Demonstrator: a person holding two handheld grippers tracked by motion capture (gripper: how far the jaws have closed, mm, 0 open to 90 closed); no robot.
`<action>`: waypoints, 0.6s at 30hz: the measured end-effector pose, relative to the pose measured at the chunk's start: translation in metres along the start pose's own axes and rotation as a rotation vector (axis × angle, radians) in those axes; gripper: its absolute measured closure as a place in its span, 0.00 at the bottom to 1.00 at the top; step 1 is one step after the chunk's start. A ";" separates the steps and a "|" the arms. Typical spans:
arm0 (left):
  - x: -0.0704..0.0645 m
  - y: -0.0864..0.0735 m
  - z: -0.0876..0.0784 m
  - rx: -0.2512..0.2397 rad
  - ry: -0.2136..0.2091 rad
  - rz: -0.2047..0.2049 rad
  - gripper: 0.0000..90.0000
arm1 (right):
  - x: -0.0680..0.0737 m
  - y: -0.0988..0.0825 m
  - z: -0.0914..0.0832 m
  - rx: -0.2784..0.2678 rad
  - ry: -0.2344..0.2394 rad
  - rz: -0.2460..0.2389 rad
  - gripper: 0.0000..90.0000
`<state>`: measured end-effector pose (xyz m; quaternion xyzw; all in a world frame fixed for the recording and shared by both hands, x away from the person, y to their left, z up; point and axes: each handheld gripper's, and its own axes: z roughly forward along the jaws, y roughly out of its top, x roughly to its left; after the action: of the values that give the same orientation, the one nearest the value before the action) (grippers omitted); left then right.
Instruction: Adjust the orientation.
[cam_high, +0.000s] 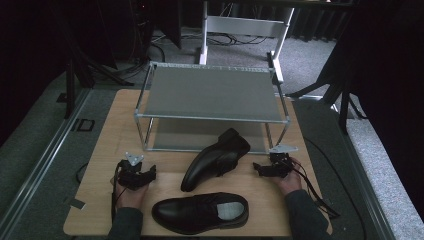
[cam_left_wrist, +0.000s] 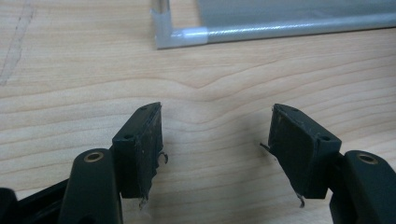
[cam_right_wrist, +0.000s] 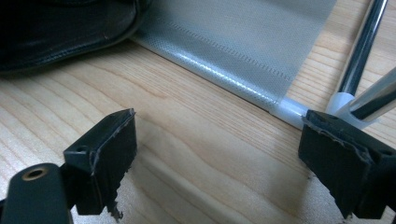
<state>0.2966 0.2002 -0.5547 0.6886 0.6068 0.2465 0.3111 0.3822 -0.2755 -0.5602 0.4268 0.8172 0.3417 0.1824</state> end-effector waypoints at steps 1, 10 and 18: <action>-0.002 0.001 -0.004 -0.015 -0.011 0.003 0.40 | 0.000 0.000 0.000 0.000 0.000 0.000 0.12; -0.017 0.001 -0.034 -0.056 -0.076 0.067 0.39 | 0.004 -0.003 -0.015 0.025 0.010 0.003 0.37; -0.026 -0.002 -0.052 -0.098 -0.096 0.094 0.39 | 0.019 -0.003 -0.046 -0.038 0.081 -0.020 0.50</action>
<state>0.2546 0.1811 -0.5194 0.7113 0.5454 0.2571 0.3613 0.3426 -0.2797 -0.5301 0.4010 0.8214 0.3723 0.1608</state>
